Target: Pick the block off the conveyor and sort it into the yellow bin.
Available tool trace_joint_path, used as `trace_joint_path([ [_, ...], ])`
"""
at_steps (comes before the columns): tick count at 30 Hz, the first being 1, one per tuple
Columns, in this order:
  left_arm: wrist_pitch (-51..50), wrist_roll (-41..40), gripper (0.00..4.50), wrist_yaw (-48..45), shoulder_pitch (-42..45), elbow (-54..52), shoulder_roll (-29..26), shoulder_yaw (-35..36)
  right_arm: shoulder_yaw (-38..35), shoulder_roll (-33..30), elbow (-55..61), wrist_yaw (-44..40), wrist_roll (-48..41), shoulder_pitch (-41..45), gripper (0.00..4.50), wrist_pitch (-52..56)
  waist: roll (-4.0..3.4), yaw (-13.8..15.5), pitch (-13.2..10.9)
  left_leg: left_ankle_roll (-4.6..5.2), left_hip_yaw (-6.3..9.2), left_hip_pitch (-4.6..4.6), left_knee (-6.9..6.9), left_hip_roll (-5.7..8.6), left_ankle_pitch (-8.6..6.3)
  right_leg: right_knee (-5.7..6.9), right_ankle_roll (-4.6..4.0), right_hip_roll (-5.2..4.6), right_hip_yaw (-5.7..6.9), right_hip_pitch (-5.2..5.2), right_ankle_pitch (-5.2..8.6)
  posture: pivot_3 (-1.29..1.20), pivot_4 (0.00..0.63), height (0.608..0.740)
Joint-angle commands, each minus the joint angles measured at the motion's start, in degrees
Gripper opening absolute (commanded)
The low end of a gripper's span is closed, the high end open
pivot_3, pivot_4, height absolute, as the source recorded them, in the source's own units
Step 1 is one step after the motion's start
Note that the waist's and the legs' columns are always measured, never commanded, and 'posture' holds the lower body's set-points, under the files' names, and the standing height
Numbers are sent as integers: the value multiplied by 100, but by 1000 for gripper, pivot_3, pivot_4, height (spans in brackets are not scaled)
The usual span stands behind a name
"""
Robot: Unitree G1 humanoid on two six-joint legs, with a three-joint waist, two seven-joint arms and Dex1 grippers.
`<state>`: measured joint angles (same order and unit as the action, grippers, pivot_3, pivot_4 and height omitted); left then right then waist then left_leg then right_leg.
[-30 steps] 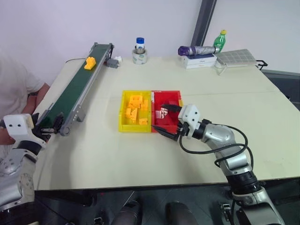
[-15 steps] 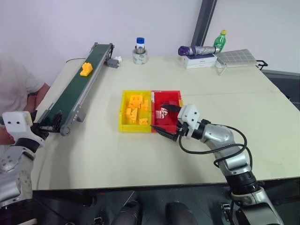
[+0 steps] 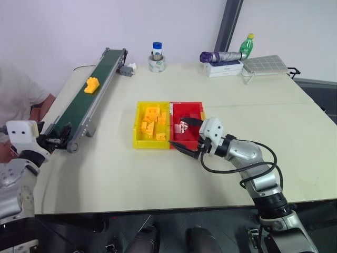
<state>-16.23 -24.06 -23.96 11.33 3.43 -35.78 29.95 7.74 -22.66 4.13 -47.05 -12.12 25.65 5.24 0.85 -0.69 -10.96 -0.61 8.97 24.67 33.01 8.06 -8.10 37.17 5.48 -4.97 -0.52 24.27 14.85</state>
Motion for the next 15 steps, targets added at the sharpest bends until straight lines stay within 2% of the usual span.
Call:
trace_joint_path([
  [1,-266,0,4444,-41,340,15,-339,-20,-7,49,107,7,-37,78,4500,-98,0,0,0,0,0,0,0,0,0,0,0,0,0,0,0,0,150,740],
  [8,-634,335,4444,-546,1346,907,-992,-726,20,137,86,48,-5,87,4500,-111,0,3,0,0,0,0,0,1,0,0,1,1,1,1,-1,0,150,740],
  [15,-712,586,4444,-859,2506,2264,-1171,-1159,4,117,138,81,3,41,4500,-90,0,-14,0,0,0,0,-2,1,0,1,18,3,1,5,-10,0,150,740],
])
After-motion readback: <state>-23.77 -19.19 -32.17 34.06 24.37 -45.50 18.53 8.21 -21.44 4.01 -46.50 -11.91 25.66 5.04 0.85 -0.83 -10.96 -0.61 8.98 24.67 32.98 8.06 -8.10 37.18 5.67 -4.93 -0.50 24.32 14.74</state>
